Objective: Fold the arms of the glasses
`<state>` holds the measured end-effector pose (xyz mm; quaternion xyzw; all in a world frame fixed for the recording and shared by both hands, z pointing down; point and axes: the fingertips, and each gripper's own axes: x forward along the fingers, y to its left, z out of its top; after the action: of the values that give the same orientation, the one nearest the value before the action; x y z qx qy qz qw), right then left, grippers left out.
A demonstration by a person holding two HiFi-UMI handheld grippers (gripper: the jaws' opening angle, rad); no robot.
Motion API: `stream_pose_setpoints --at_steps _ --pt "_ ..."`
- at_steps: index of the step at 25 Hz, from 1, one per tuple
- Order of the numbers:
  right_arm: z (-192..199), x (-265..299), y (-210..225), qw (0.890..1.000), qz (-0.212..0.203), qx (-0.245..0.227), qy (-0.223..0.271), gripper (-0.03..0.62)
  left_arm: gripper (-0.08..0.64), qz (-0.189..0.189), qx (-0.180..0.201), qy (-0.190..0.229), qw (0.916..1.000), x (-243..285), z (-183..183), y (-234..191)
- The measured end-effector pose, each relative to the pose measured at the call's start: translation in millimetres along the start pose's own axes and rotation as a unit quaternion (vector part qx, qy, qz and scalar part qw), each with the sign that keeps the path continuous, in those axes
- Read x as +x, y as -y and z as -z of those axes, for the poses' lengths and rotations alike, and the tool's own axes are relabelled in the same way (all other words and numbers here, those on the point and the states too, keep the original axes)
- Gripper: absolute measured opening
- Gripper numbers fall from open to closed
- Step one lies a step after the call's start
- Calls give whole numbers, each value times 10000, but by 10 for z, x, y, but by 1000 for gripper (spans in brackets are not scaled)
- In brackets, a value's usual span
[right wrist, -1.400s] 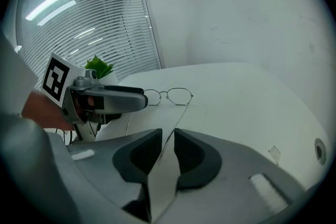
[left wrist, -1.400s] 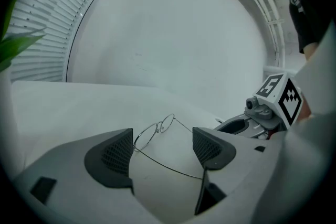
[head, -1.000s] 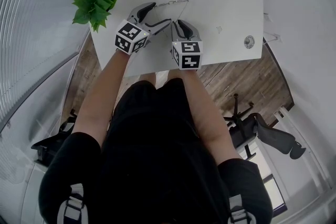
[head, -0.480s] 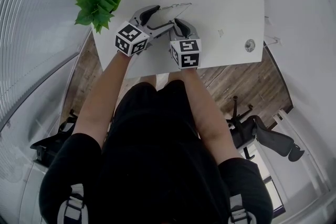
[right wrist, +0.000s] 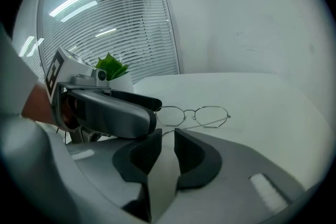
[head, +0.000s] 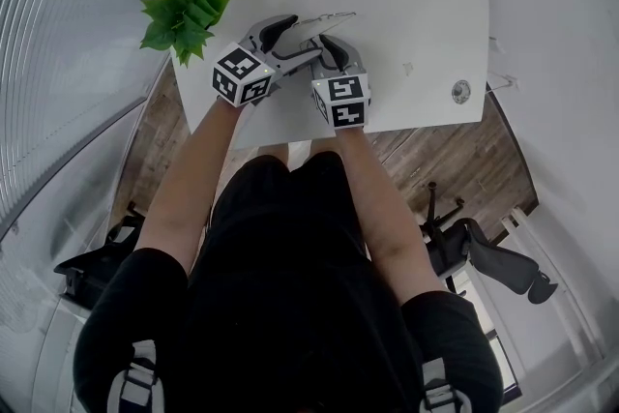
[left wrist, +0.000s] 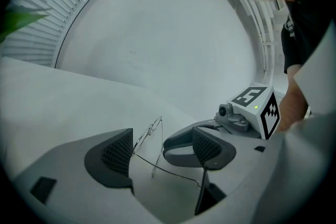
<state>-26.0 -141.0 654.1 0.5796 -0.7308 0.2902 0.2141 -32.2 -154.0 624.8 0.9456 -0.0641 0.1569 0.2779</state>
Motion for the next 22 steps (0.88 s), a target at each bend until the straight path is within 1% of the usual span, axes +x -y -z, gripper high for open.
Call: stream_pose_setpoints --at_steps 7,12,17,20,22 --pt "-29 91 -27 9994 -138 -295 104 101 340 -20 -16 -13 10000 13 -4 -20" --pt "-21 147 -23 9991 -191 -359 114 112 340 -74 8 -50 10000 22 -4 -32" --pt "15 149 -42 9986 -255 -439 116 120 339 -121 -47 -26 9999 9 0 -50" --pt "32 116 -27 9986 -256 -451 114 141 339 -196 -38 -41 9998 -26 2 -73" --pt "14 48 -12 9986 -269 -431 131 144 340 -278 -24 -80 9996 -62 11 -78"
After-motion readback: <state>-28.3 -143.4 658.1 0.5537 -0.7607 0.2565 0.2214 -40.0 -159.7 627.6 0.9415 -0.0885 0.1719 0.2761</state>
